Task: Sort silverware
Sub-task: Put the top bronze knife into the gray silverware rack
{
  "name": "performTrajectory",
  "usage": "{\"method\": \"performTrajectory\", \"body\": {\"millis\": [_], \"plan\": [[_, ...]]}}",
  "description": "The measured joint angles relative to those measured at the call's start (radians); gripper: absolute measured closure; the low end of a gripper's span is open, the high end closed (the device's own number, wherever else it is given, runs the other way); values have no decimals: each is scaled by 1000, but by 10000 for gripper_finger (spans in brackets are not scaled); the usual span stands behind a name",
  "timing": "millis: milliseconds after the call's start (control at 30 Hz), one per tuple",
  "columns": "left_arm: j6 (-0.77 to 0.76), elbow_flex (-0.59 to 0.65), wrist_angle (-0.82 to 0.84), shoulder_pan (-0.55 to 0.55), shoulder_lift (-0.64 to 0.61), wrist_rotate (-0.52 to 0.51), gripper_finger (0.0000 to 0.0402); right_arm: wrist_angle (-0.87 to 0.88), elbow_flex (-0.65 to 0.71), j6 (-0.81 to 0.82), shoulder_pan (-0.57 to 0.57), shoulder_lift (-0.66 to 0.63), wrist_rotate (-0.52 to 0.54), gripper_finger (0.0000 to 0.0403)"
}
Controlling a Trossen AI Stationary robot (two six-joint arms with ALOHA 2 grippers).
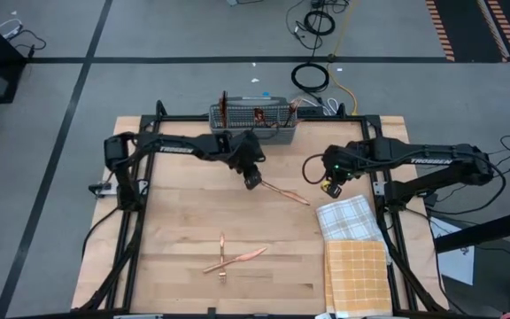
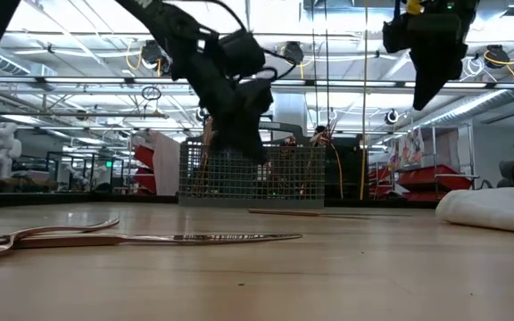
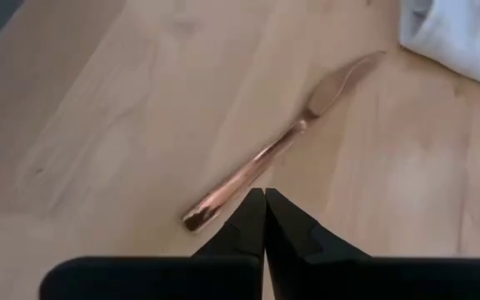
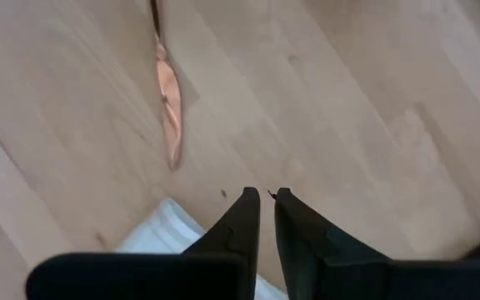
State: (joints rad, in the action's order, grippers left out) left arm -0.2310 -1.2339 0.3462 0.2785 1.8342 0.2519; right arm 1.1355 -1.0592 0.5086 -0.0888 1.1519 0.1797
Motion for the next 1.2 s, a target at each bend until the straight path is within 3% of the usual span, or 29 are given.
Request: {"method": "performTrajectory", "body": {"millis": [500,800,1200], "plan": [[-25,0,4,16,95,-3,400,-94,0,-38,6,2,38,371],[-51,0,4,16,146,-71,401,-125,0,-49,6,2,38,371],[-51,-4,59,19,152,-94,401,-144,0,-81,6,4,29,371]]}}
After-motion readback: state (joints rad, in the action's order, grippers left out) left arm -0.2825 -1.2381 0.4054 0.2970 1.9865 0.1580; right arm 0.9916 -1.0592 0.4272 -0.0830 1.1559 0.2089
